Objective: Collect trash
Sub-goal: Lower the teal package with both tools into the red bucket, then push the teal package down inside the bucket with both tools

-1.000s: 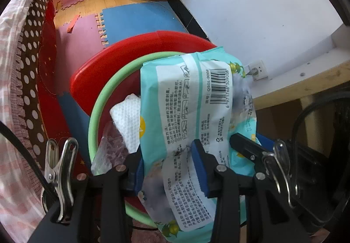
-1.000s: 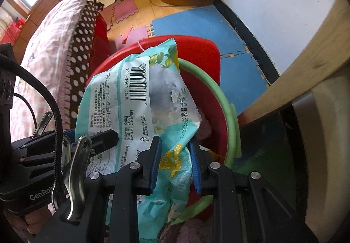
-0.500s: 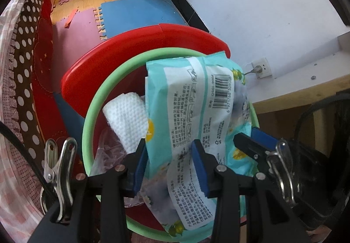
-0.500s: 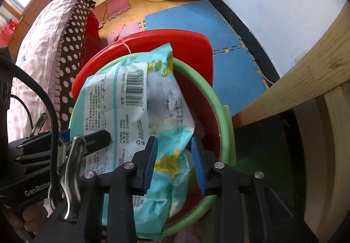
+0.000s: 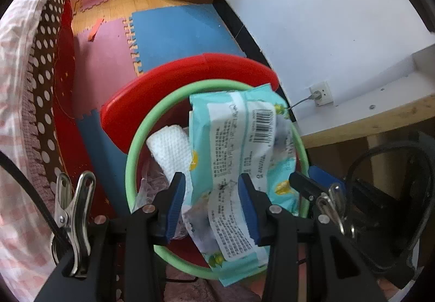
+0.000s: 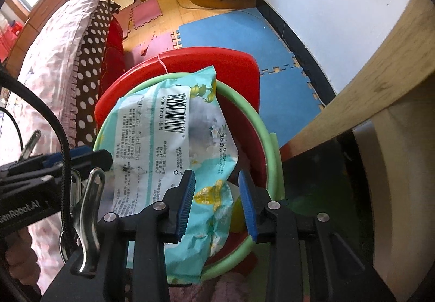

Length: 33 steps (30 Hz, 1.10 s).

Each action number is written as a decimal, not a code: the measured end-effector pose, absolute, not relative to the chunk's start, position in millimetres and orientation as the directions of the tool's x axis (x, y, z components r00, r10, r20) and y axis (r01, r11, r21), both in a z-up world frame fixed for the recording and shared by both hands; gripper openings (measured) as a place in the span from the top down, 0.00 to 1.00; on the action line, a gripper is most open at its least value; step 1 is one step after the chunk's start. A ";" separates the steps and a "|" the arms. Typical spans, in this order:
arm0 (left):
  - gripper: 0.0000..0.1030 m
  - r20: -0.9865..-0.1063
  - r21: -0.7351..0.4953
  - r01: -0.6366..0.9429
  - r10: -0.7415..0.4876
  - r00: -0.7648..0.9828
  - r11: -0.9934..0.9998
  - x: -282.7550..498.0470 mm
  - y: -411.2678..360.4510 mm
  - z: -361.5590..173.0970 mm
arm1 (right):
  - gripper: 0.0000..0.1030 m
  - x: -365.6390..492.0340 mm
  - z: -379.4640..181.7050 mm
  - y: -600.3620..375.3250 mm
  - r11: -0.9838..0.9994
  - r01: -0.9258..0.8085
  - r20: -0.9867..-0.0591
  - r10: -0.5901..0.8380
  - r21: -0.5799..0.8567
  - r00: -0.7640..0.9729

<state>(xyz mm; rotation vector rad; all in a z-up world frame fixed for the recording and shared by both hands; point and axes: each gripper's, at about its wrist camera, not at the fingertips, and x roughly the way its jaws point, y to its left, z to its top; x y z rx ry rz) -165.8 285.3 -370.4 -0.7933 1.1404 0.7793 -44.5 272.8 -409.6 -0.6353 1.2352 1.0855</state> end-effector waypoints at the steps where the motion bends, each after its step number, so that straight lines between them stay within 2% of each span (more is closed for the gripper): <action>1: 0.60 -0.963 -0.140 -0.851 0.131 0.237 0.506 -164.9 284.2 -365.6 | 0.67 -45.8 -406.1 271.0 0.395 -0.905 -0.951 0.307 0.159 -0.033; 8: 0.60 -0.954 -0.144 -0.831 0.148 0.260 0.537 -153.1 275.6 -344.3 | 0.67 -47.1 -375.8 251.0 0.406 -0.899 -0.941 0.339 0.166 -0.020; 16: 0.60 -0.952 -0.147 -0.817 0.144 0.270 0.558 -141.9 262.9 -347.3 | 0.67 -44.8 -349.8 213.8 0.448 -0.877 -0.932 0.362 0.175 -0.001; 33: 0.61 -0.984 -0.076 -0.799 0.082 0.155 0.596 -121.0 258.1 -436.2 | 0.67 -39.8 -346.9 185.7 0.491 -0.859 -0.938 0.346 0.144 0.040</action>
